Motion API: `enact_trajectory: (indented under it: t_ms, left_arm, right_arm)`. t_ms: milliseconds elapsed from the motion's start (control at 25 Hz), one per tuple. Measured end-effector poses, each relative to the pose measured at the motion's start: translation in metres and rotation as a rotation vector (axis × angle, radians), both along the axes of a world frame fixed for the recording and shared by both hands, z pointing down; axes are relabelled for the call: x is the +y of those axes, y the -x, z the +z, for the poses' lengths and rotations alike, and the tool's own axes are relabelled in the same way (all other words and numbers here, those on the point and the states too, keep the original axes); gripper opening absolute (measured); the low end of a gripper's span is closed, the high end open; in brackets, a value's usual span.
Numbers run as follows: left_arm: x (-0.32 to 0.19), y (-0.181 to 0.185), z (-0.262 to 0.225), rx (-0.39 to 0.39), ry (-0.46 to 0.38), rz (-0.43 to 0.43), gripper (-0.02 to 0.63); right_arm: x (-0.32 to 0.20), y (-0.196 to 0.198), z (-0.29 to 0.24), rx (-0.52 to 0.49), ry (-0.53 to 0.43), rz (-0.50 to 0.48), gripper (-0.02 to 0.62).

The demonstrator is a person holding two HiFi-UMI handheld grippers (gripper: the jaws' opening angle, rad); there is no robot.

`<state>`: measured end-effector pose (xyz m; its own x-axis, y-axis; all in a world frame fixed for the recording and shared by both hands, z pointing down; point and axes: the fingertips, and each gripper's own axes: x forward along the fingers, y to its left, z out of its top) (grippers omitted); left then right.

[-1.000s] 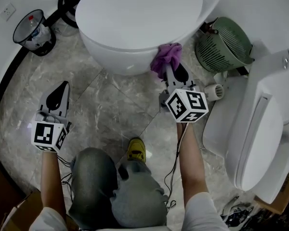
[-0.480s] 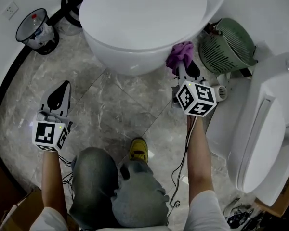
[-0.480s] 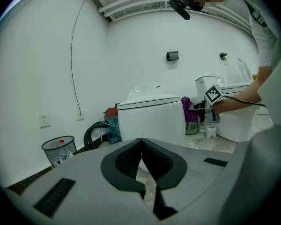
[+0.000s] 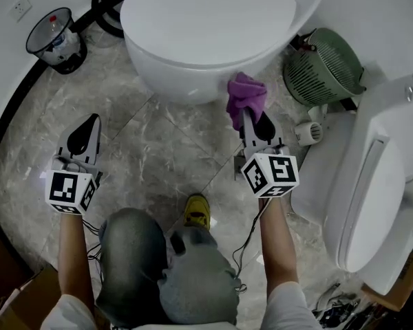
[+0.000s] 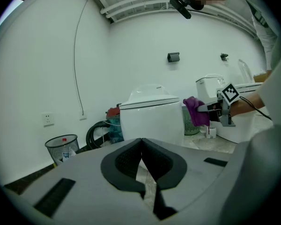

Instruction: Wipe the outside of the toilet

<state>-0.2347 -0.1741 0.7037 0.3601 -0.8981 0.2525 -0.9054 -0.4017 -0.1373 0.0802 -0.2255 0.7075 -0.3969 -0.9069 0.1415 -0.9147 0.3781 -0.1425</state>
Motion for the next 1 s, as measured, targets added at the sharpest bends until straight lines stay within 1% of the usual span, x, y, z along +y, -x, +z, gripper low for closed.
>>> enact_trajectory:
  t_ms: [80, 160, 240, 360, 520, 680, 760, 1000]
  left_arm:
    - [0.005, 0.0, 0.0, 0.002, -0.002, 0.001, 0.017]
    - [0.01, -0.001, -0.001, 0.0, -0.005, 0.003, 0.017]
    - [0.014, 0.0, -0.002, -0.004, -0.005, 0.001, 0.017]
    - [0.019, 0.008, -0.003, -0.019, -0.001, -0.012, 0.017]
    - [0.023, 0.026, 0.007, -0.032, 0.016, -0.045, 0.017]
    - [0.023, 0.03, 0.016, -0.038, 0.032, -0.065, 0.017]
    - [0.023, 0.027, 0.02, -0.04, 0.039, -0.061, 0.017]
    - [0.017, 0.023, 0.02, -0.048, 0.036, -0.045, 0.017]
  right_arm:
    - [0.017, 0.036, -0.002, 0.011, -0.022, -0.105, 0.078]
    - [0.029, 0.07, 0.001, 0.042, -0.037, -0.193, 0.078]
    - [0.034, 0.097, 0.007, 0.05, -0.029, -0.25, 0.078]
    - [0.033, 0.125, 0.016, 0.028, -0.021, -0.289, 0.078]
    - [0.014, 0.138, 0.037, -0.016, 0.013, -0.279, 0.078]
    - [-0.013, 0.141, 0.057, 0.031, 0.047, -0.255, 0.078]
    - [-0.019, 0.138, 0.06, 0.033, 0.051, -0.241, 0.078]
    - [-0.02, 0.118, 0.059, -0.008, 0.035, -0.194, 0.08]
